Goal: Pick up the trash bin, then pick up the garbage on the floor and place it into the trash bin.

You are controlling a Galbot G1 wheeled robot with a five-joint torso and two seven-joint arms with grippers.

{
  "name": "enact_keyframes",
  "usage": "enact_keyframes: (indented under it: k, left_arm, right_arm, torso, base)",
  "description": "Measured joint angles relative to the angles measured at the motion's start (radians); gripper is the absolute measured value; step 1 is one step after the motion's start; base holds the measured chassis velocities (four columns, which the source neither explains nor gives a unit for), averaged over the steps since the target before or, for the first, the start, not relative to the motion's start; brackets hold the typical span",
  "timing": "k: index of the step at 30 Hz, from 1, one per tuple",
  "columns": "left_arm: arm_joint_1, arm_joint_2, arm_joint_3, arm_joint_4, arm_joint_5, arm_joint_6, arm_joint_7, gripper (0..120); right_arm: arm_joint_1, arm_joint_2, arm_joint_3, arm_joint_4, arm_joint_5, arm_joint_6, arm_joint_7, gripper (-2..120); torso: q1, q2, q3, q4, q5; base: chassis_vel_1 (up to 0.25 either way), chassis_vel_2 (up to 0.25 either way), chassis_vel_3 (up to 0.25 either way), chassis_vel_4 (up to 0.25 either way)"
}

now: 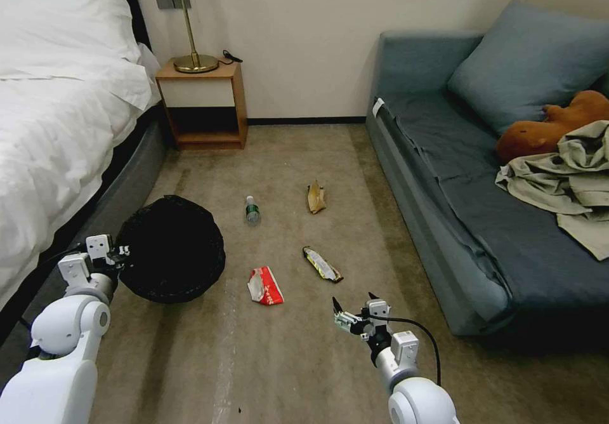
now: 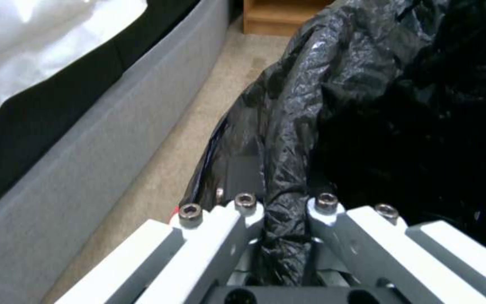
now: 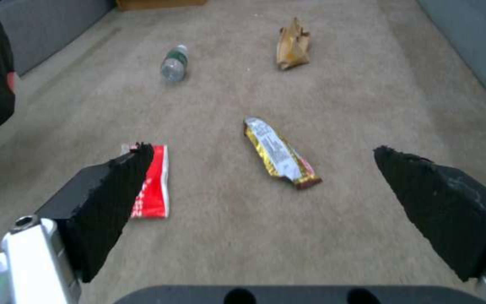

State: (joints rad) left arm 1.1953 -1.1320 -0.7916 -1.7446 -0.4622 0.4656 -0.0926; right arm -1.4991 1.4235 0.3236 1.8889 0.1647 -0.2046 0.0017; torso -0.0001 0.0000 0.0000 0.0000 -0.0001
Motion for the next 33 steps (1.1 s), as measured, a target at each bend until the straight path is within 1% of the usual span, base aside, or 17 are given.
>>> enact_keyframes:
  k: [18, 33]
  left_arm:
    - [-0.021, 0.002, 0.014, 0.03, 0.001, -0.006, 0.0, 3]
    - [-0.016, 0.002, 0.02, 0.032, 0.003, -0.012, 0.001, 3]
  right_arm:
    - [0.011, 0.001, -0.011, -0.026, -0.007, 0.003, -0.002, 100]
    - [0.01, 0.007, -0.013, -0.043, -0.015, 0.013, -0.003, 100]
  torso:
    - [0.0, 0.0, 0.0, 0.0001, 0.0001]
    - [0.0, 0.0, 0.0, 0.0001, 0.0]
  base:
    - [-0.078, 0.146, 0.088, -0.149]
    - [-0.086, 0.142, 0.093, -0.136]
